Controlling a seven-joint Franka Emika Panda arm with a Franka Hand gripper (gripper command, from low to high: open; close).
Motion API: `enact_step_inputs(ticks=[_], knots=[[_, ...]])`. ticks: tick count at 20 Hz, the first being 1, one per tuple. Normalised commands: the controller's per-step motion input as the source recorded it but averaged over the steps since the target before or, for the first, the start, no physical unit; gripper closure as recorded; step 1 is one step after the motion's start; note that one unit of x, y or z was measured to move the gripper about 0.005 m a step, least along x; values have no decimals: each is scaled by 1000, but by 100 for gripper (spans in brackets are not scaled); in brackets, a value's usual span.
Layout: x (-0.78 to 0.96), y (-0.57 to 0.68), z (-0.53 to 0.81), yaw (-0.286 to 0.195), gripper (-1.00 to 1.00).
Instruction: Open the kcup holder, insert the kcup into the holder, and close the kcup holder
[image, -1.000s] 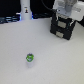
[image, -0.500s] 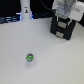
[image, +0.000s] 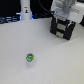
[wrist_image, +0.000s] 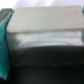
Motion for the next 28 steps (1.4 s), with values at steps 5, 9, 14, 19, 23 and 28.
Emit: enact_step_inputs(ticks=[5, 9, 14, 19, 23, 28], knots=[[953, -200, 110, -78, 100], [955, -222, 144, -82, 100], [951, -240, 168, -81, 100], [946, -238, 176, -65, 100], [907, -281, 173, -77, 100], [872, -345, 165, -75, 100]])
